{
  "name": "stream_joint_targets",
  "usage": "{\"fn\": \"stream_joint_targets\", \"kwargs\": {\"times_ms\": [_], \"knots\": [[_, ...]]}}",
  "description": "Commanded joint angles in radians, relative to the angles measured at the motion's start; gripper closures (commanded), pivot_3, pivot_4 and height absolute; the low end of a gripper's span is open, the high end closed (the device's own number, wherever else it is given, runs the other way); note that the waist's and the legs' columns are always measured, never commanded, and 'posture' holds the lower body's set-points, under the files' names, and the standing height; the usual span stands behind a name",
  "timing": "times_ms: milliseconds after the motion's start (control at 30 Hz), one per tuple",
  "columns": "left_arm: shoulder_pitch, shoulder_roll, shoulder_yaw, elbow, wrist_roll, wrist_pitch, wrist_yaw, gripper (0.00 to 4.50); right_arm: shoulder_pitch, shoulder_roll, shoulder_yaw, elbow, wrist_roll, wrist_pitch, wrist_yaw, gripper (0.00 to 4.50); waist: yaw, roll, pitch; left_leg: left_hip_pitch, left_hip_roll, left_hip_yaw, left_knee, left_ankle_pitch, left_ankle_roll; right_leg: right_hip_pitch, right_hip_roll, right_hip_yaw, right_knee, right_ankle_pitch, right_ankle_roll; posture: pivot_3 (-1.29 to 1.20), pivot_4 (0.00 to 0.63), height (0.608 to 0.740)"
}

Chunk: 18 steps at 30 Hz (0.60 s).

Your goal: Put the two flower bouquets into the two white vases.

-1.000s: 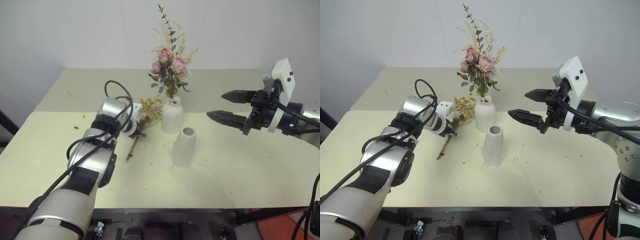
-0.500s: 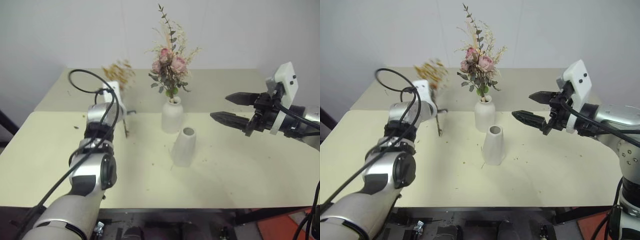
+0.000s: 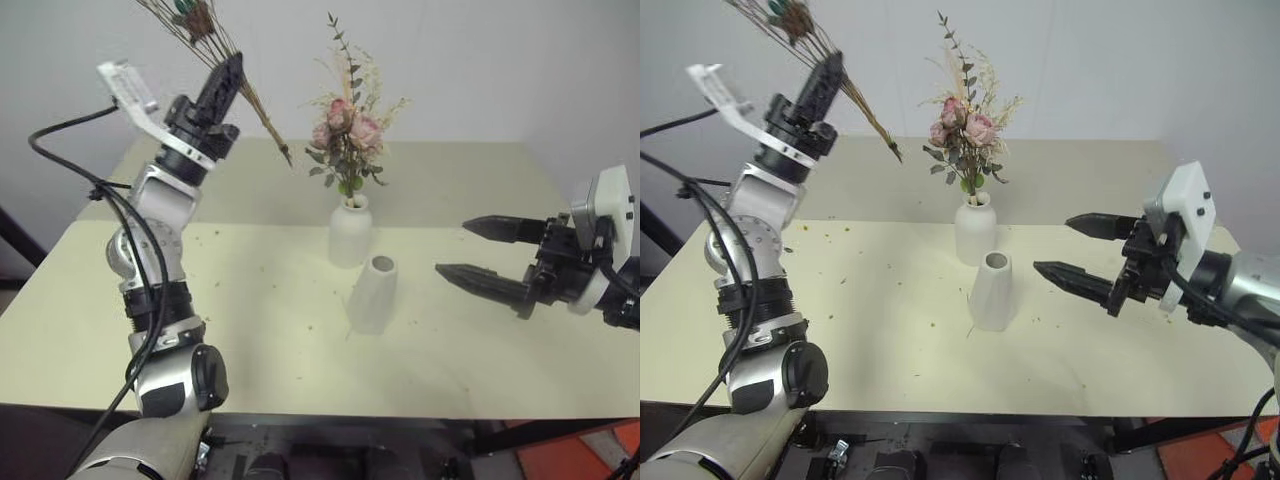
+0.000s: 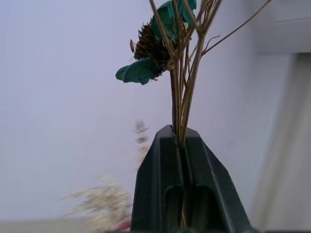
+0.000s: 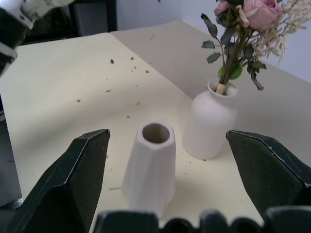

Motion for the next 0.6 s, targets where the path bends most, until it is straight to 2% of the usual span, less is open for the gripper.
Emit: {"fn": "stream_joint_targets", "kwargs": {"times_ms": [33, 167, 267, 433, 600], "knots": [[-0.053, -0.004, -0.071, 0.077, -0.084, 0.050, -0.221, 4.46, 0.022, -0.014, -0.064, -0.054, 0.003, -0.038, -0.043, 0.00, 0.001, 0.000, 0.000, 0.000, 0.000, 0.000, 0.001, 0.000, 0.000, 0.000, 0.000, 0.000, 0.000, 0.000, 0.000, 0.00, 0.150, 0.740], [-0.060, -0.016, -0.193, 0.180, -0.028, 0.019, -0.450, 4.46, 0.090, -0.006, -0.118, -0.107, 0.038, -0.034, -0.063, 0.00, 0.004, 0.000, 0.000, -0.002, 0.000, 0.000, 0.001, 0.000, 0.000, 0.000, 0.000, 0.000, -0.001, 0.000, 0.000, 0.00, 0.150, 0.740], [-0.105, -0.038, -0.227, 0.297, -0.005, 0.002, -0.516, 4.46, 0.132, -0.003, -0.144, -0.139, 0.057, -0.027, -0.107, 0.00, 0.003, -0.001, 0.000, -0.003, 0.000, 0.000, 0.001, 0.000, 0.000, -0.001, 0.000, 0.000, -0.001, 0.000, -0.001, 0.00, 0.150, 0.740], [-0.143, -0.067, -0.289, 0.455, 0.090, -0.144, -0.699, 4.46, 0.189, -0.002, -0.183, -0.178, 0.089, -0.031, -0.168, 0.00, -0.005, 0.000, 0.000, -0.003, 0.000, 0.000, 0.001, 0.000, 0.001, -0.001, 0.000, 0.000, -0.001, 0.000, 0.000, 0.00, 0.150, 0.740], [-0.190, -0.099, -0.293, 0.579, 0.132, -0.197, -0.765, 4.46, 0.238, -0.006, -0.230, -0.191, 0.112, -0.036, -0.210, 0.00, -0.002, -0.001, 0.000, -0.003, 0.000, 0.000, 0.001, 0.000, 0.001, -0.001, 0.000, 0.000, -0.001, 0.000, 0.000, 0.00, 0.150, 0.740]]}}
